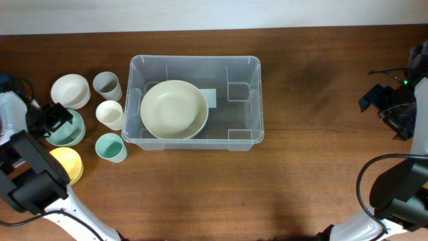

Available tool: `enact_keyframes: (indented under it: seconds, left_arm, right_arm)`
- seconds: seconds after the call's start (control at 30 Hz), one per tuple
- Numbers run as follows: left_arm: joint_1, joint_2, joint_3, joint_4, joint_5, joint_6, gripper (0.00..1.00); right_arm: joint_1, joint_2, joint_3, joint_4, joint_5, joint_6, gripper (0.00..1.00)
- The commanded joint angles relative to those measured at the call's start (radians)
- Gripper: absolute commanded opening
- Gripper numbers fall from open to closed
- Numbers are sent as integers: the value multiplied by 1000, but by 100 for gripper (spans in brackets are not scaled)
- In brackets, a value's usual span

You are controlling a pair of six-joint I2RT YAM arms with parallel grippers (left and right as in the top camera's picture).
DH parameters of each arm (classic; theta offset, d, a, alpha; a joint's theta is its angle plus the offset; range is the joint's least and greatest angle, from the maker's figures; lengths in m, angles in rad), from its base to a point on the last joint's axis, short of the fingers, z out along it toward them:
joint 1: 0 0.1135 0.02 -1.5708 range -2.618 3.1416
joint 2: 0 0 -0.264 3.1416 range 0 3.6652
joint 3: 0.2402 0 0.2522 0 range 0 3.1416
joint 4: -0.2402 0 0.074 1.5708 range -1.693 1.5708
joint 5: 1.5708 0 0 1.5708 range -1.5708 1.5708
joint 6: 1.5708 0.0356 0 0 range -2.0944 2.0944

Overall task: Pack container
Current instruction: 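Lower the left gripper and close it on the mint bowl's rim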

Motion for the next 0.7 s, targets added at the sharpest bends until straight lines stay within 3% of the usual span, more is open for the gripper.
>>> enact_keyframes:
  seconds: [0.0,0.3,0.4,0.67]
  left_arm:
    - [30,11,5,-2,0,-14,100]
    - [63,16,-7,2,0,-6,99]
    - [63,17,-7,7,0,-6,91]
    - [63,17,-9,25,-1,3,90]
  right_arm:
    - [1,3,-6,0,2,4,99]
    - [1,3,-6,0,2,4,99]
    - [1,3,-6,0,2,4,99]
    - [1,3,-6,0,2,4,99]
